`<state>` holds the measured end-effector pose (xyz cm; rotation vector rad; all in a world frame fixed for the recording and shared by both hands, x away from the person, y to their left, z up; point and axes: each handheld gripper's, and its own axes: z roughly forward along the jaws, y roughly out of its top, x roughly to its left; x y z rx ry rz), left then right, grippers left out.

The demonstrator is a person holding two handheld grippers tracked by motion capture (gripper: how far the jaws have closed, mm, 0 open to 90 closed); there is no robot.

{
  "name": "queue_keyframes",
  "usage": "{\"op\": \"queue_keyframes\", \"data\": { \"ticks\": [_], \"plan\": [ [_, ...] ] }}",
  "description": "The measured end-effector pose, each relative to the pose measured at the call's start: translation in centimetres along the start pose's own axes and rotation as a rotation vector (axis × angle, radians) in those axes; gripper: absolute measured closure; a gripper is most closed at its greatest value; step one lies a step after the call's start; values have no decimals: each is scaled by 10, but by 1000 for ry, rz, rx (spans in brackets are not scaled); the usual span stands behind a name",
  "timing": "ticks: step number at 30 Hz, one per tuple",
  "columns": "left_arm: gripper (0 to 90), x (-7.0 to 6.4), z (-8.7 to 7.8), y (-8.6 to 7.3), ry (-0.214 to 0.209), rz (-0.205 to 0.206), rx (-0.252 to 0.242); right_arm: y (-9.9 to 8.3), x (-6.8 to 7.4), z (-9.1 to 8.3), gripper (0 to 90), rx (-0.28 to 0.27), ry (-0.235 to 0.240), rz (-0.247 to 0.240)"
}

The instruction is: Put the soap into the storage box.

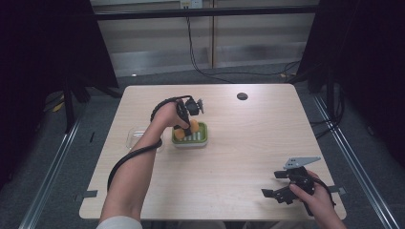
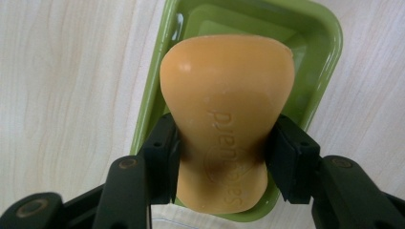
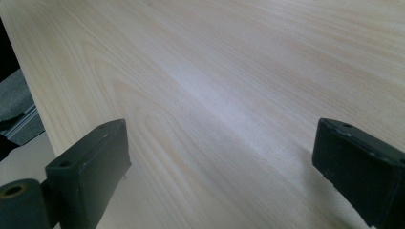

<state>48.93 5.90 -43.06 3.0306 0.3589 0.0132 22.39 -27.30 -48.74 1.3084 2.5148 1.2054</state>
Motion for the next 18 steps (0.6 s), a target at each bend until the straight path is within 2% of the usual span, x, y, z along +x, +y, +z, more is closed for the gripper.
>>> {"op": "queue_keyframes", "data": {
  "ticks": [14,17,18],
  "plan": [
    [494,-1,8,-1,26,32,-12,0,0,1,51,6,2,-7],
    [493,0,9,-2,23,27,-17,-1,0,1,51,5,-1,-4],
    [493,1,9,-2,10,29,-16,-1,0,2,51,7,2,-3]
  ]
}}
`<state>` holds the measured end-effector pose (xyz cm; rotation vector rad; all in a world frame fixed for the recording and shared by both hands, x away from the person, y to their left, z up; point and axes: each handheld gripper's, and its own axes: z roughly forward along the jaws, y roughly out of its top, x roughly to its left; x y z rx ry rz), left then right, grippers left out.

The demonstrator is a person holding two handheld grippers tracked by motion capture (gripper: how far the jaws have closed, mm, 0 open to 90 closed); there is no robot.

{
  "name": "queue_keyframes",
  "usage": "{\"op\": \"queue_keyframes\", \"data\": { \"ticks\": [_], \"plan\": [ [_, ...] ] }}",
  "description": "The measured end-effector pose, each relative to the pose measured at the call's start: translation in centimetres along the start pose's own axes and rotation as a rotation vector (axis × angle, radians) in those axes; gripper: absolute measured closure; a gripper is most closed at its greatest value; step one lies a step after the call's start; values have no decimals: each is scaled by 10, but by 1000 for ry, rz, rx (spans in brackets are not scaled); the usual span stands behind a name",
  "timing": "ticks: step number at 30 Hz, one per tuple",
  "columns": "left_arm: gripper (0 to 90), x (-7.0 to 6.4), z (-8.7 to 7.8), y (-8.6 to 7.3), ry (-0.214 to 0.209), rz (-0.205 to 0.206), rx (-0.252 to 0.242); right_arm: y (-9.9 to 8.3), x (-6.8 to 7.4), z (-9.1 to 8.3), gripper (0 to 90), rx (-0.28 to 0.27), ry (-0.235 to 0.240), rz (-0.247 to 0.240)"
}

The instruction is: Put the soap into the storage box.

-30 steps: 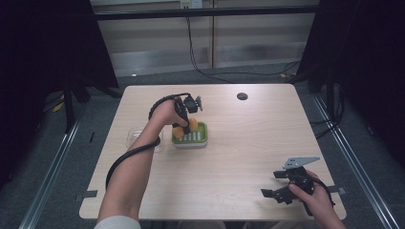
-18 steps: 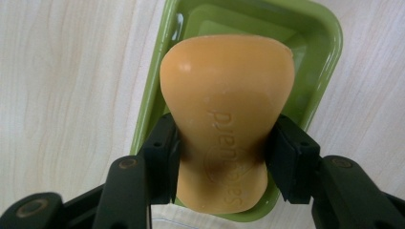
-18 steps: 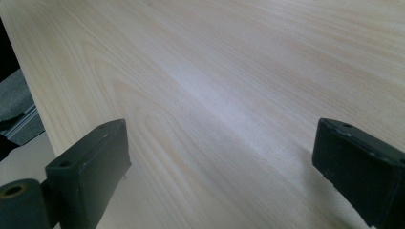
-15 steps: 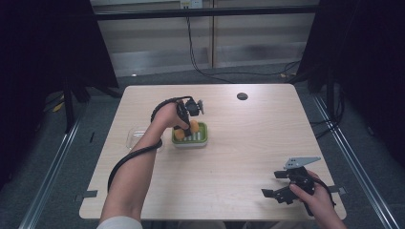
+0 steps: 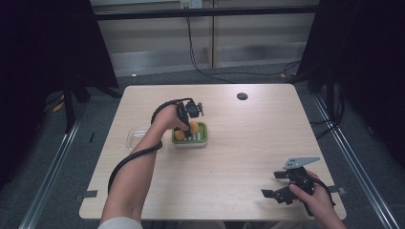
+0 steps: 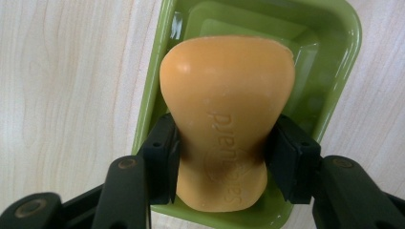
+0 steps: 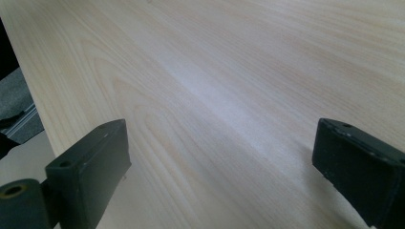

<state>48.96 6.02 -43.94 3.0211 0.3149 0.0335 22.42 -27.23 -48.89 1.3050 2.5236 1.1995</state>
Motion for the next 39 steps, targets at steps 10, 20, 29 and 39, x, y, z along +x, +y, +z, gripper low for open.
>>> {"op": "queue_keyframes", "data": {
  "ticks": [10,20,29,39],
  "plan": [
    [489,0,5,-1,28,9,-20,0,0,1,51,2,2,-2],
    [513,3,-4,-1,22,-7,-45,0,1,2,51,6,6,-5],
    [417,1,-8,-1,23,-74,-81,0,1,1,51,4,2,-2],
    [294,-6,-20,-6,4,-140,-116,1,2,1,51,0,4,-12]
  ]
}}
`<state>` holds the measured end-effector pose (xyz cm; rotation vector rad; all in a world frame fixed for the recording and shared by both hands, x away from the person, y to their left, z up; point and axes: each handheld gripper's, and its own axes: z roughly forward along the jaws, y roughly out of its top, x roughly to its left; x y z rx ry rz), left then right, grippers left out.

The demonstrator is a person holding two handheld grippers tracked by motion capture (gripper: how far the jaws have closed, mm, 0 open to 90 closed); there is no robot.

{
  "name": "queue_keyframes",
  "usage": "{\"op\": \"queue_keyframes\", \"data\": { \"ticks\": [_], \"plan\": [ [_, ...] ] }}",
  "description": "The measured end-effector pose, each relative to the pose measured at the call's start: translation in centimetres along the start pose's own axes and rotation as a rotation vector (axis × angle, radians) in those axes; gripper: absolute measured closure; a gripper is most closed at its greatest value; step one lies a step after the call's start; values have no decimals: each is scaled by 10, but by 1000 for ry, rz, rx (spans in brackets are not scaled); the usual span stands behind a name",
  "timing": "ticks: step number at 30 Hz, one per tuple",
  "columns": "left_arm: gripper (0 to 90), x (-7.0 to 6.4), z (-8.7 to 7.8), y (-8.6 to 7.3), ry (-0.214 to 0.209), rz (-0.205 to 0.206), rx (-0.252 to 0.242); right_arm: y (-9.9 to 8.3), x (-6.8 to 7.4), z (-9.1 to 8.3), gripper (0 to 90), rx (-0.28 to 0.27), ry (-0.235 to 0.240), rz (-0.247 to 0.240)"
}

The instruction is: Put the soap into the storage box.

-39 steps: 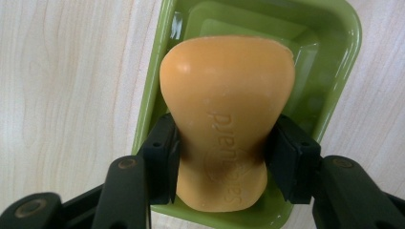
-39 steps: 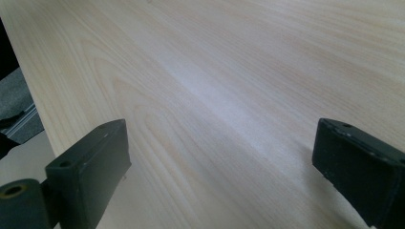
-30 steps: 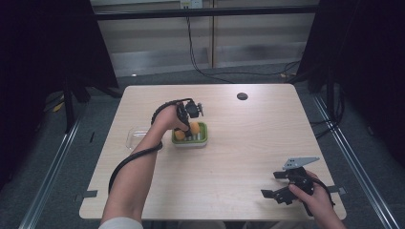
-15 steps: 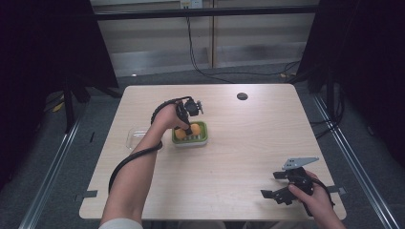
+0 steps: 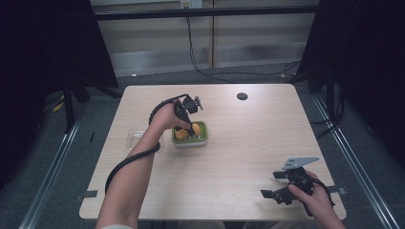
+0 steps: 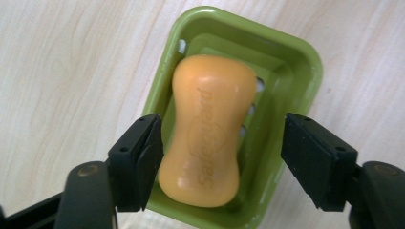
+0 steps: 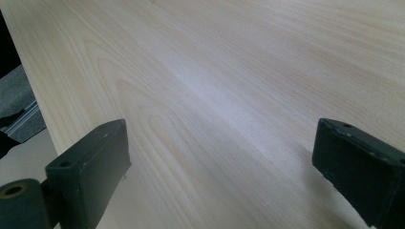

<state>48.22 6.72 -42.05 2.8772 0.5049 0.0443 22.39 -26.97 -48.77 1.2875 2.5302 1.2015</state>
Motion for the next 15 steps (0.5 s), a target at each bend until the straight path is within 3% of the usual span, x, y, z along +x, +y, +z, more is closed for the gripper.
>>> {"op": "queue_keyframes", "data": {
  "ticks": [8,9,10,11,13,14,15],
  "plan": [
    [248,-6,-9,-12,-19,-24,-40,2,2,-1,51,-5,-2,4],
    [241,-9,-9,-14,-32,-54,-64,2,2,-1,51,-5,-3,2],
    [231,-9,-11,-15,-33,-43,-71,2,2,-1,51,-3,-5,-3],
    [219,-12,-10,-16,-38,-75,-104,2,2,-1,51,-2,-4,-5],
    [219,-16,-11,-18,-47,-75,-123,2,2,0,51,-5,-4,-11],
    [216,-16,-12,-18,-50,-55,-111,3,3,0,51,-3,0,-5],
    [212,-19,-12,-19,-47,-66,-123,3,3,0,51,-1,1,-4]
  ]
}}
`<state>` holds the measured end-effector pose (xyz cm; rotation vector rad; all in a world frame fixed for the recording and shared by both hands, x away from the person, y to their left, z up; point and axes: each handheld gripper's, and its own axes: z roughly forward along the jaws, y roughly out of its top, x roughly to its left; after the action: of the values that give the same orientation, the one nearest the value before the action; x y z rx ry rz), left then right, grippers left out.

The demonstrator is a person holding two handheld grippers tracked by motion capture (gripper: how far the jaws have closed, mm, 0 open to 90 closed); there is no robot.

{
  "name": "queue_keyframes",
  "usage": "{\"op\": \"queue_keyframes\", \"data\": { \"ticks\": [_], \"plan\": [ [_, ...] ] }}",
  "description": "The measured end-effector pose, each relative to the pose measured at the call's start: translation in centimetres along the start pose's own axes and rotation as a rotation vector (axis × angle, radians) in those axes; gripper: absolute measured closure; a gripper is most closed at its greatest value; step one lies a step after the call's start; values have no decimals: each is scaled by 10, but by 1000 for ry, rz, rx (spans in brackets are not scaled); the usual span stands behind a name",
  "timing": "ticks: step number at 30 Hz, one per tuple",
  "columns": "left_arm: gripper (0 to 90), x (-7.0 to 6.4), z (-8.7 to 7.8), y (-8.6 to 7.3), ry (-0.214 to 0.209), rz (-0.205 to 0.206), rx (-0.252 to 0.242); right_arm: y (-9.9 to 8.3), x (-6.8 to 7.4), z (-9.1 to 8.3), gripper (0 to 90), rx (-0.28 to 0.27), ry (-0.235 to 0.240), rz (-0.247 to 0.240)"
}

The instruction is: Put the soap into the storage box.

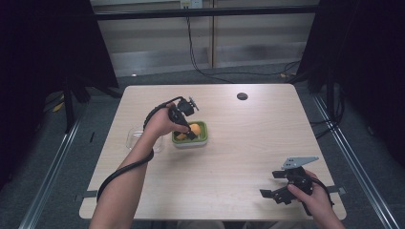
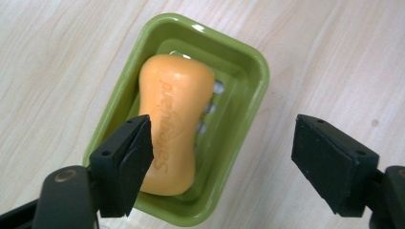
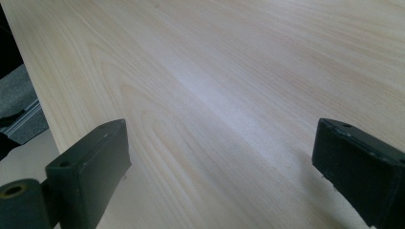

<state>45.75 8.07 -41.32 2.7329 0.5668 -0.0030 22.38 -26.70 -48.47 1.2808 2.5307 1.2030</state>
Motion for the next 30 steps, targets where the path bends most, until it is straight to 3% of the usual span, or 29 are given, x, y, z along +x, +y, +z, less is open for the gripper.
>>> {"op": "queue_keyframes", "data": {
  "ticks": [4,5,6,7,8,9,13,16,21,22,30],
  "plan": [
    [197,-6,0,-2,-24,5,-6,0,0,1,51,-1,-2,-5],
    [197,-10,2,-4,-26,-28,-20,0,0,1,51,-2,-3,-9],
    [197,-9,2,-4,-31,9,-6,0,0,1,51,-1,-1,-6],
    [197,-12,3,-5,-35,-14,-9,0,0,1,51,-1,0,-7],
    [197,-12,3,-6,-39,3,-14,0,0,1,51,-2,2,-10],
    [197,-15,4,-7,-46,-16,-20,0,0,1,51,2,1,-4],
    [191,-22,10,-11,-49,7,-31,0,1,1,51,7,3,1],
    [186,-26,13,-14,-61,-3,-25,1,1,1,51,6,2,2],
    [181,-31,16,-19,-67,-2,-49,0,1,1,51,7,4,4],
    [180,-34,17,-20,-65,-17,-57,0,1,2,51,6,5,-1],
    [172,-47,26,-29,-82,-13,-74,0,1,3,51,6,6,-8]
  ]
}}
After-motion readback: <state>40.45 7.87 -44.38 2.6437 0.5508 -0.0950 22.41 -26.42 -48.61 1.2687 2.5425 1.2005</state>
